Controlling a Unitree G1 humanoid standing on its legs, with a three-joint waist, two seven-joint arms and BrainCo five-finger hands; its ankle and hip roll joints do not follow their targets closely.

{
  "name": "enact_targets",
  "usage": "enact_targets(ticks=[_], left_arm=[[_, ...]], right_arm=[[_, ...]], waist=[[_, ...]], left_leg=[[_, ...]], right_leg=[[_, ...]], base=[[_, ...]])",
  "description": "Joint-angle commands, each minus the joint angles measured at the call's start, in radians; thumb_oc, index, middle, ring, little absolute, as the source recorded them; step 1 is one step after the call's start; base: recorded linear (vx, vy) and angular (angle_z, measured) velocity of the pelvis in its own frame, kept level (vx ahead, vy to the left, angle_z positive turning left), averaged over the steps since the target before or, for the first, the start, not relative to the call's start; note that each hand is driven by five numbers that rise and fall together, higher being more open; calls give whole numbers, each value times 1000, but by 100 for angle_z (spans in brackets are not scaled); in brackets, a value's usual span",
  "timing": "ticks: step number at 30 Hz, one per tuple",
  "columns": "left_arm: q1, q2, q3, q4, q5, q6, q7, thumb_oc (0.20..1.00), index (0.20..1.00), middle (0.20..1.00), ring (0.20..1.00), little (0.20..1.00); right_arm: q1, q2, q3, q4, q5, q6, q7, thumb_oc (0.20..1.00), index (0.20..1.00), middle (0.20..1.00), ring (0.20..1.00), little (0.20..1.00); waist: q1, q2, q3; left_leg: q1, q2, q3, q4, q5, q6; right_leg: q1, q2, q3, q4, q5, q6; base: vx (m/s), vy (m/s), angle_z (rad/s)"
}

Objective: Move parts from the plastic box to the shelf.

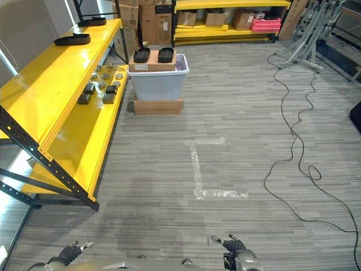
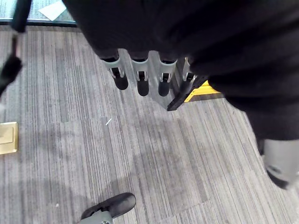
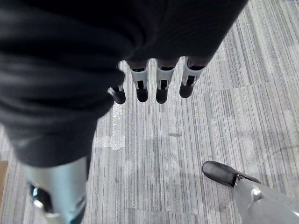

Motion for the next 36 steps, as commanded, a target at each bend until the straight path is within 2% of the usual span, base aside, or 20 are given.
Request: enact_targets(ticks=[1,2,6,8,10,12,15,17,19,20,21,22,24,27,29,30,31,32,33,36], left_arm=[[-63,17,23,39,-12,-26,10,1000,1000,1000,1000,1000],[-63,17,23,39,-12,-26,10,1000,1000,1000,1000,1000],[-71,-1,49,90,-53,-7,5,1000,1000,1000,1000,1000],[-66,1,64,108,-64,-1,5,1000,1000,1000,1000,1000],[-65,4,69,112,-64,0,5,1000,1000,1000,1000,1000],[-68,10,68,116,-64,2,3,1000,1000,1000,1000,1000],[-85,10,59,123,-48,6,8,1000,1000,1000,1000,1000],[-88,9,59,123,-46,5,10,1000,1000,1000,1000,1000],[-89,6,61,122,-57,3,8,1000,1000,1000,1000,1000],[-89,2,67,116,-73,0,3,1000,1000,1000,1000,1000],[-92,0,69,108,-88,-1,1,1000,1000,1000,1000,1000],[-92,0,69,108,-88,-1,1,1000,1000,1000,1000,1000],[-94,0,68,97,-101,-2,0,1000,1000,1000,1000,1000],[-92,-3,67,87,-120,-2,3,1000,1000,1000,1000,1000],[-79,-10,62,85,-125,-5,1,1000,1000,1000,1000,1000],[-66,-16,58,87,-119,-5,4,1000,1000,1000,1000,1000],[-66,-16,58,87,-119,-5,4,1000,1000,1000,1000,1000],[-49,-22,55,95,-118,-5,4,1000,1000,1000,1000,1000],[-43,-25,53,105,-118,-5,5,1000,1000,1000,1000,1000],[-20,-35,56,164,-87,6,-1,1000,1000,1000,1000,1000]], right_arm=[[-65,-6,51,35,-38,-25,-31,1000,1000,1000,1000,1000],[-66,-6,51,35,-38,-24,-31,1000,1000,1000,1000,1000],[-68,-6,53,28,-51,-16,-31,1000,1000,1000,1000,1000],[-62,5,57,38,-56,-8,-26,1000,1000,1000,1000,1000],[-60,7,64,42,-60,-6,-25,1000,1000,1000,1000,1000],[-59,8,73,51,-61,-6,-28,1000,1000,1000,1000,1000],[-43,15,83,60,-51,-9,-32,1000,1000,1000,1000,1000],[-16,12,72,83,-46,-4,-32,1000,1000,1000,1000,1000],[-11,7,67,92,-45,0,-28,1000,1000,1000,1000,1000],[-11,7,58,89,-40,-1,-30,1000,1000,1000,1000,1000],[-13,4,52,90,-27,-2,-33,1000,1000,1000,1000,1000],[-13,4,51,90,-27,-2,-33,1000,1000,1000,1000,1000],[-20,0,57,68,-15,-2,-30,1000,1000,1000,1000,1000],[-40,-9,67,55,-11,1,-30,1000,1000,1000,1000,1000],[-54,-19,69,48,-6,0,-35,1000,1000,1000,1000,1000],[-66,-28,70,41,2,-7,-36,1000,1000,1000,1000,1000],[-66,-28,70,41,2,-7,-36,1000,1000,1000,1000,1000],[-81,-33,86,39,-8,-13,-38,1000,1000,1000,1000,1000],[-89,-36,95,43,-26,-17,-45,1000,1000,1000,1000,1000],[-100,-27,112,63,-67,-10,-31,1000,1000,1000,1000,1000]], waist=[[1,-46,59],[2,-47,58],[-21,-37,112],[-21,-38,113],[-24,-40,115],[-38,-50,119],[-77,-56,115],[-93,-47,98],[-96,-36,89],[-98,-27,82],[-90,-32,91],[-93,-35,88],[-74,-52,108],[-54,-84,119],[-28,-97,127],[-5,-95,130],[-7,-97,127],[29,-76,128],[41,-71,126],[57,-40,102]], left_leg=[[21,-16,-83,41,-152,16],[19,-18,-82,43,-153,17],[39,-24,-71,38,-154,55],[72,-7,-35,-1,-159,47],[85,0,-26,-8,-166,39],[97,2,-26,-10,-177,27],[126,-2,-50,-10,-205,16],[146,1,-74,-10,-229,12],[139,12,-77,44,-244,1],[106,26,-64,159,-206,-42],[30,25,-46,344,-128,-96],[25,21,-48,344,-124,-95],[-72,6,-50,553,-47,-139],[-174,36,13,648,-42,-124],[-260,43,35,607,-80,-101],[-282,49,31,448,-117,-82],[-282,45,31,441,-111,-81],[-289,56,-38,218,-40,-91],[-316,68,-76,144,-13,-99],[-289,78,-102,77,33,-103]], right_leg=[[-50,-174,50,203,-2,131],[-53,-177,52,207,-4,132],[-175,-216,69,438,100,143],[-211,-236,-16,433,82,143],[-208,-210,-32,382,55,133],[-232,-134,-32,268,31,121],[-295,-48,21,157,49,120],[-274,-12,53,139,23,86],[-254,-9,39,151,-9,62],[-209,4,35,132,-37,40],[-148,8,30,96,-47,24],[-152,4,28,94,-45,24],[-100,2,28,66,-58,2],[-37,-13,22,13,-73,-11],[10,-12,23,-35,-79,-3],[35,-13,27,-54,-90,16],[32,-16,26,-53,-90,16],[64,5,37,-63,-107,27],[76,8,35,-63,-121,33],[115,6,53,-46,-156,53]], base=[[-18,102,-4],[-26,151,0],[-3,121,-4],[170,4,-21],[152,-50,-33],[186,-92,-43],[329,-108,-13],[480,-181,51],[388,-174,45],[426,-240,38],[420,-239,45],[294,-196,37],[221,-152,21],[297,-133,-14],[365,-28,12],[298,41,5],[435,117,-27],[344,103,-43],[426,129,-37],[452,264,-51]])
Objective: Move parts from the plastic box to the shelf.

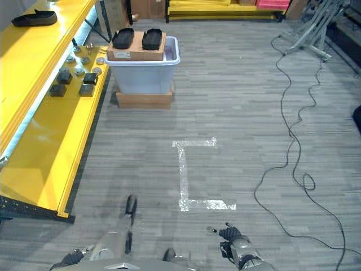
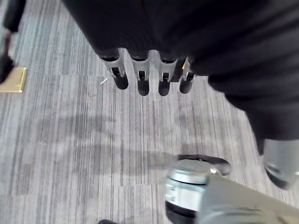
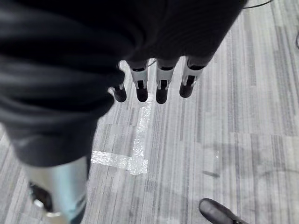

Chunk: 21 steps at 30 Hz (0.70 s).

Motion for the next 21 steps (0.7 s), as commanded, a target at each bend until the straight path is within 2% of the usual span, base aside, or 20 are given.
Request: enact_targets(ticks=[1,3,4,5,6,7,8,9,10,11,12,13,17,18,19,20,21], left_arm=[[-4,24,-19,46,24,3,1,1000,1000,1000,1000,1000],[-3,28,-15,45,24,6,1,1000,1000,1000,1000,1000],[-7,33,-13,41,17,8,2,1000,1000,1000,1000,1000],[-37,54,-31,12,18,12,0,1000,1000,1000,1000,1000],[-48,69,-38,0,34,13,9,1000,1000,1000,1000,1000],[-58,85,-32,-23,31,7,15,1000,1000,1000,1000,1000],[-57,86,-31,-24,31,8,14,1000,1000,1000,1000,1000],[-61,91,-28,-36,26,6,15,1000,1000,1000,1000,1000],[-73,98,-27,-55,22,-1,18,1000,1000,1000,1000,1000],[-75,99,-28,-57,26,-1,17,1000,1000,1000,1000,1000],[-74,99,-28,-57,27,-1,17,1000,1000,1000,1000,1000],[-81,95,-31,-54,41,-1,14,1000,1000,1000,1000,1000],[-86,85,-36,-45,51,-5,13,1000,1000,1000,1000,1000],[-83,77,-37,-43,51,-4,12,1000,1000,1000,1000,1000],[-75,58,-34,-35,48,-2,8,1000,1000,1000,1000,1000],[-62,38,-33,-19,43,0,0,1000,1000,1000,1000,1000],[-62,39,-33,-19,43,0,0,1000,1000,1000,1000,1000]], right_arm=[[29,-9,-17,21,-37,-4,11,1000,1000,1000,1000,1000],[40,5,-20,31,-52,4,18,1000,1000,1000,1000,1000],[36,10,-14,30,-69,7,23,1000,1000,1000,1000,1000],[22,12,12,27,-101,11,20,1000,1000,1000,1000,1000],[21,14,13,17,-103,13,18,1000,1000,1000,1000,1000],[28,14,16,2,-101,11,16,1000,1000,1000,1000,1000],[29,15,17,1,-101,11,16,1000,1000,1000,1000,1000],[29,15,18,-2,-100,10,15,1000,1000,1000,1000,1000],[29,13,21,-7,-98,9,13,1000,1000,1000,1000,1000],[32,12,19,-5,-94,9,11,1000,1000,1000,1000,1000],[32,11,19,-5,-94,9,11,1000,1000,1000,1000,1000],[37,11,16,0,-91,10,7,1000,1000,1000,1000,1000],[50,14,16,17,-95,13,6,1000,1000,1000,1000,1000],[56,17,21,25,-102,15,5,1000,1000,1000,1000,1000],[59,17,25,39,-113,18,3,1000,1000,1000,1000,1000],[62,19,33,50,-124,21,3,1000,1000,1000,1000,1000],[61,19,33,50,-124,21,3,1000,1000,1000,1000,1000]], waist=[[10,4,-42],[15,7,-52],[15,7,-45],[-3,32,-13],[-21,55,0],[-29,53,9],[-30,55,11],[-34,54,16],[-56,42,21],[-64,36,22],[-63,37,23],[-86,26,20],[-96,16,11],[-94,13,1],[-89,23,-16],[-80,29,-17],[-83,26,-19]], left_leg=[[132,-23,33,121,-65,52],[167,-54,47,142,-100,87],[185,-74,59,150,-119,110],[239,-108,60,170,-158,168],[295,-101,62,159,-187,184],[359,-101,68,134,-225,178],[367,-96,67,130,-231,175],[381,-92,67,126,-239,171],[415,-94,51,115,-246,164],[432,-95,42,111,-257,158],[434,-93,42,111,-258,157],[475,-97,19,99,-280,147],[496,-97,2,99,-302,137],[500,-95,-1,104,-309,133],[500,-77,-9,151,-303,114],[470,-81,-9,275,-256,86],[465,-85,-11,276,-252,87]], right_leg=[[-29,-109,29,77,-41,121],[-56,-165,40,205,-27,132],[-104,-210,46,320,44,150],[-242,-284,78,608,218,149],[-308,-310,42,674,204,133],[-353,-321,-27,590,150,145],[-345,-316,-30,588,143,144],[-353,-305,-51,529,137,150],[-394,-234,-60,372,147,142],[-398,-202,-46,305,149,148],[-395,-200,-47,302,150,148],[-428,-149,-17,193,171,162],[-416,-145,-40,141,180,162],[-400,-144,-54,143,177,150],[-371,-119,-46,152,146,125],[-333,-104,-41,156,115,101],[-336,-109,-42,155,117,102]], base=[[481,376,-58],[384,365,-37],[417,564,4],[530,605,6],[750,502,6],[534,159,6],[397,-13,-14],[299,-102,-33],[378,-127,-29],[300,-102,1],[388,-126,49],[373,-120,76],[293,-135,40],[476,-301,66],[581,-393,46],[433,-304,34],[298,-241,-6]])
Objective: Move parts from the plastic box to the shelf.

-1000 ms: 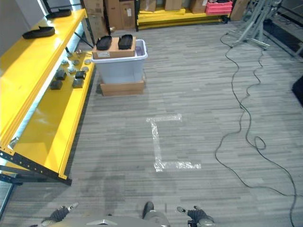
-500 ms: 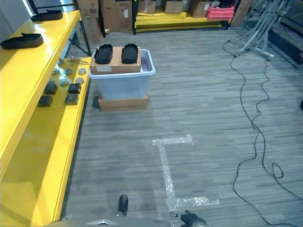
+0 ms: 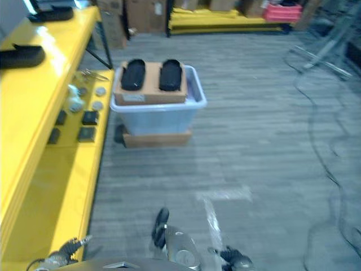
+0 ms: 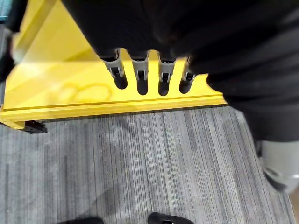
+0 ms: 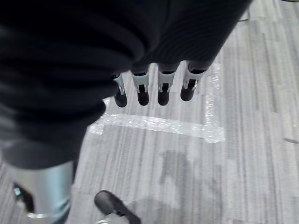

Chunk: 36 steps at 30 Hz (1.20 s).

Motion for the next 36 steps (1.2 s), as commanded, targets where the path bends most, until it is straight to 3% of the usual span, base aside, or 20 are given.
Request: enact_targets(ticks=[1,3,4,7,9,11,13,16,17,18,19,20,21,23,25,28,31,32,35,36], left_arm=[[-21,67,1,1,11,-6,-6,1000,1000,1000,1000,1000],[-12,58,-7,8,15,0,-10,1000,1000,1000,1000,1000],[-5,51,-4,4,3,5,-6,1000,1000,1000,1000,1000],[3,47,-16,5,5,8,-8,1000,1000,1000,1000,1000],[18,39,-31,0,12,5,-15,1000,1000,1000,1000,1000],[41,40,-20,3,1,3,-14,1000,1000,1000,1000,1000],[50,48,-7,12,-17,6,-11,1000,1000,1000,1000,1000],[57,54,12,29,-16,-1,-11,1000,1000,1000,1000,1000],[55,62,15,28,-12,-1,-9,1000,1000,1000,1000,1000],[41,74,25,20,-23,-2,-4,1000,1000,1000,1000,1000],[41,74,25,20,-23,-2,-4,1000,1000,1000,1000,1000],[26,89,40,16,-50,-1,3,1000,1000,1000,1000,1000],[16,101,52,14,-58,-1,8,1000,1000,1000,1000,1000],[11,109,57,5,-58,-3,12,1000,1000,1000,1000,1000],[1,121,56,-9,-49,-8,15,1000,1000,1000,1000,1000],[-6,125,53,-10,-45,-13,20,1000,1000,1000,1000,1000],[-7,126,53,7,-26,-13,24,1000,1000,1000,1000,1000],[-4,121,49,24,-8,-13,29,1000,1000,1000,1000,1000],[1,118,48,39,0,-12,32,1000,1000,1000,1000,1000],[0,118,48,44,2,-13,30,1000,1000,1000,1000,1000]], right_arm=[[-39,32,26,9,-33,-7,-10,1000,1000,1000,1000,1000],[-47,20,24,-4,-27,-7,-14,1000,1000,1000,1000,1000],[-62,3,24,-10,-19,-6,-20,1000,1000,1000,1000,1000],[-78,-16,26,-4,-19,-1,-25,1000,1000,1000,1000,1000],[-89,-25,18,-4,-8,-1,-32,1000,1000,1000,1000,1000],[-103,-31,6,-14,19,-10,-31,1000,1000,1000,1000,1000],[-113,-35,10,-16,10,-18,-42,1000,1000,1000,1000,1000],[-116,-27,44,-13,-48,-26,-26,1000,1000,1000,1000,1000],[-114,-21,48,-13,-61,-25,-22,1000,1000,1000,1000,1000],[-126,-15,45,-19,-57,-20,-19,1000,1000,1000,1000,1000],[-126,-15,45,-19,-57,-19,-19,1000,1000,1000,1000,1000],[-135,-6,53,-27,-75,-15,-15,1000,1000,1000,1000,1000],[-144,-1,63,-28,-98,-11,-17,1000,1000,1000,1000,1000],[-147,3,72,-31,-114,-9,-15,1000,1000,1000,1000,1000],[-150,5,69,-30,-120,-1,-11,1000,1000,1000,1000,1000],[-151,2,54,-27,-123,8,-17,1000,1000,1000,1000,1000],[-140,4,42,-19,-129,14,-16,1000,1000,1000,1000,1000],[-127,7,31,-13,-128,15,-16,1000,1000,1000,1000,1000],[-114,17,29,-12,-120,16,-11,1000,1000,1000,1000,1000],[-111,22,29,-13,-117,17,-11,1000,1000,1000,1000,1000]], waist=[[9,-62,23],[22,-75,51],[38,-89,86],[56,-91,97],[81,-88,89],[118,-69,81],[153,-44,70],[162,-45,28],[157,-47,19],[138,-32,36],[139,-33,36],[142,-14,49],[157,-14,56],[172,-15,57],[185,-18,55],[180,-38,52],[161,-55,54],[138,-65,51],[124,-73,44],[125,-75,42]], left_leg=[[-134,156,-51,61,28,-2],[-255,148,-48,327,139,-65],[-355,170,16,548,162,-84],[-444,193,54,592,128,-57],[-510,164,66,488,103,-34],[-501,110,19,190,80,-5],[-462,110,-54,-96,141,2],[-343,109,-95,-203,130,42],[-318,108,-101,-219,124,55],[-288,122,-96,-212,114,77],[-289,120,-95,-212,114,78],[-264,138,-87,-208,96,93],[-250,147,-69,-211,82,93],[-232,164,-66,-212,55,88],[-225,177,-67,-211,47,85],[-225,178,-95,-180,12,69],[-207,182,-127,-165,-16,51],[-194,195,-153,-158,-31,37],[-182,214,-194,-154,-43,18],[-174,227,-203,-158,-44,5]], right_leg=[[110,-121,70,-46,-35,330],[159,-123,83,-57,-64,303],[206,-128,85,-73,-88,275],[245,-124,82,-96,-101,267],[282,-113,91,-122,-109,277],[300,-93,123,-122,-125,299],[322,-61,140,-111,-149,307],[325,-55,114,-46,-179,321],[304,-75,107,38,-185,333],[218,-123,108,238,-138,369],[214,-125,110,244,-140,370],[162,-208,54,334,-53,395],[160,-282,-2,341,-54,400],[176,-322,-32,325,-77,400],[187,-359,-48,226,-46,389],[157,-392,56,71,52,425],[140,-406,215,-24,125,455],[124,-408,312,-36,159,470],[131,-381,395,-21,114,471],[144,-379,383,-25,97,478]], base=[[177,-170,-13],[256,-290,-14],[175,-242,-18],[233,-148,-19],[332,-27,-13],[327,104,-54],[331,80,-70],[255,38,-82],[226,143,-16],[134,132,18],[140,115,22],[128,-7,16],[129,-11,-27],[109,-128,-58],[104,-197,0],[176,-289,29],[206,-350,22],[188,-367,13],[160,-359,43],[189,-644,67]])
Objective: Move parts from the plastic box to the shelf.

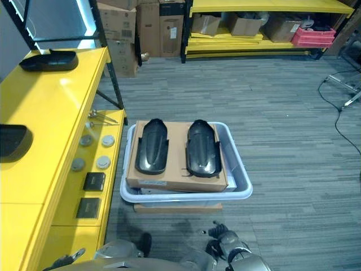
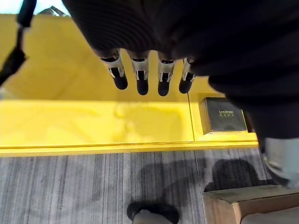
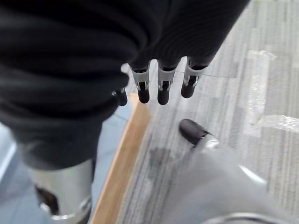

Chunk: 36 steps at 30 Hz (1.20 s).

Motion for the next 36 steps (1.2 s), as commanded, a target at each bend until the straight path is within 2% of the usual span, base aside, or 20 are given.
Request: enact_targets(ticks=[1,2,3,4,5,6,7,8,9,10,11,12,14,16,22,24,28,29,31,36], left_arm=[[-49,24,15,20,37,-12,12,1000,1000,1000,1000,1000],[-49,24,15,20,37,-12,12,1000,1000,1000,1000,1000],[-46,16,17,25,31,-14,15,1000,1000,1000,1000,1000],[-46,1,23,24,9,-17,17,1000,1000,1000,1000,1000],[-46,0,24,24,9,-17,17,1000,1000,1000,1000,1000],[-49,-9,18,22,7,-16,15,1000,1000,1000,1000,1000],[-55,-15,9,21,12,-15,12,1000,1000,1000,1000,1000],[-61,-19,-1,16,18,-13,14,1000,1000,1000,1000,1000],[-74,-18,-10,-6,26,-8,13,1000,1000,1000,1000,1000],[-83,-22,-20,-19,21,-12,1,1000,1000,1000,1000,1000],[-90,-31,-37,-26,25,-15,-6,1000,1000,1000,1000,1000],[-92,-32,-47,-33,29,-14,-2,1000,1000,1000,1000,1000],[-113,-23,-70,-40,38,-12,-1,1000,1000,1000,1000,1000],[-115,-16,-73,-38,44,-11,9,1000,1000,1000,1000,1000],[-119,-3,-79,-40,49,-14,6,1000,1000,1000,1000,1000],[-112,1,-79,-28,65,-6,7,1000,1000,1000,1000,1000],[-87,5,-72,-13,85,1,14,1000,1000,1000,1000,1000],[-70,7,-68,-8,101,1,28,1000,1000,1000,1000,1000],[-56,0,-58,-8,95,-3,34,1000,1000,1000,1000,1000],[-44,-39,-76,-26,69,-16,49,1000,1000,1000,1000,1000]], right_arm=[[-13,-42,13,-32,7,12,0,1000,1000,1000,1000,1000],[-13,-42,13,-32,7,12,0,1000,1000,1000,1000,1000],[-16,-38,18,-33,21,9,-1,1000,1000,1000,1000,1000],[-26,-42,26,-37,49,7,-3,1000,1000,1000,1000,1000],[-27,-42,26,-37,49,7,-3,1000,1000,1000,1000,1000],[-27,-48,27,-34,63,9,-4,1000,1000,1000,1000,1000],[-23,-57,21,-34,75,6,-6,1000,1000,1000,1000,1000],[-18,-69,10,-35,88,1,-10,1000,1000,1000,1000,1000],[-2,-84,-20,-32,118,-3,-16,1000,1000,1000,1000,1000],[13,-85,-27,-26,127,-6,-18,1000,1000,1000,1000,1000],[28,-94,-39,-18,118,-6,-28,1000,1000,1000,1000,1000],[35,-91,-41,-21,114,-5,-30,1000,1000,1000,1000,1000],[41,-89,-47,-35,116,-5,-42,1000,1000,1000,1000,1000],[52,-79,-79,-56,156,-10,-42,1000,1000,1000,1000,1000],[46,-61,-91,-109,178,-14,-42,1000,1000,1000,1000,1000],[27,-60,-102,-161,180,-23,-61,1000,1000,1000,1000,1000],[9,-69,-118,-291,148,-28,-115,1000,1000,1000,1000,1000],[19,-79,-121,-416,122,-38,-138,1000,1000,1000,1000,1000],[44,-99,-129,-556,82,-46,-178,1000,1000,1000,1000,1000],[55,-121,-164,-741,16,-53,-258,1000,1000,1000,1000,1000]], waist=[[2,24,15],[2,24,15],[4,32,11],[-4,41,16],[-6,42,16],[-14,44,20],[-29,42,22],[-52,39,25],[-80,33,28],[-72,33,23],[-82,43,16],[-86,46,13],[-97,45,0],[-111,47,-12],[-114,36,-17],[-120,31,-8],[-115,35,14],[-122,34,22],[-121,27,18],[-118,30,13]], left_leg=[[50,187,-174,15,-143,-97],[51,187,-174,14,-143,-97],[36,219,-183,15,-125,-115],[-10,254,-189,38,-62,-141],[-11,256,-191,37,-62,-142],[-38,265,-182,50,-23,-147],[-62,273,-137,54,-3,-147],[-83,293,-24,58,19,-147],[-99,310,195,85,7,-131],[-95,234,175,112,-53,-119],[-59,217,174,39,-60,-112],[-38,220,187,3,-43,-119],[-11,218,129,-70,-19,-127],[24,229,135,-132,2,-131],[46,179,110,-138,-38,-98],[50,167,133,-138,-52,-87],[45,171,184,-138,-50,-73],[41,174,193,-138,-48,-68],[33,162,181,-138,-50,-60],[20,161,158,-138,-46,-61]], right_leg=[[61,66,-69,-27,-58,8],[62,66,-70,-27,-58,7],[75,94,-96,-45,-85,-8],[95,146,-137,-97,-103,-32],[97,147,-140,-99,-102,-33],[112,164,-164,-138,-102,-41],[124,174,-185,-165,-108,-43],[128,173,-219,-165,-116,-44],[129,170,-276,-165,-118,-54],[119,179,-276,-165,-115,-56],[133,192,-298,-165,-111,-56],[138,189,-304,-165,-107,-53],[138,192,-296,-165,-95,-49],[143,191,-299,-165,-90,-45],[129,155,-271,-165,-42,-18],[99,132,-261,-153,-9,0],[44,117,-275,-80,-1,16],[35,143,-264,-34,-40,3],[57,196,-219,-62,-79,-19],[77,241,-192,-143,-82,-42]], base=[[123,-516,49],[74,-564,30],[-20,-488,9],[-19,-491,12],[-52,-402,10],[-52,-184,-4],[-94,-241,1],[-156,-258,36],[-169,-272,77],[-109,-218,130],[-8,-73,97],[43,29,37],[31,74,-25],[44,141,3],[1,207,1],[-41,159,-17],[-73,142,-48],[-13,108,-84],[37,90,-25],[58,1,14]])
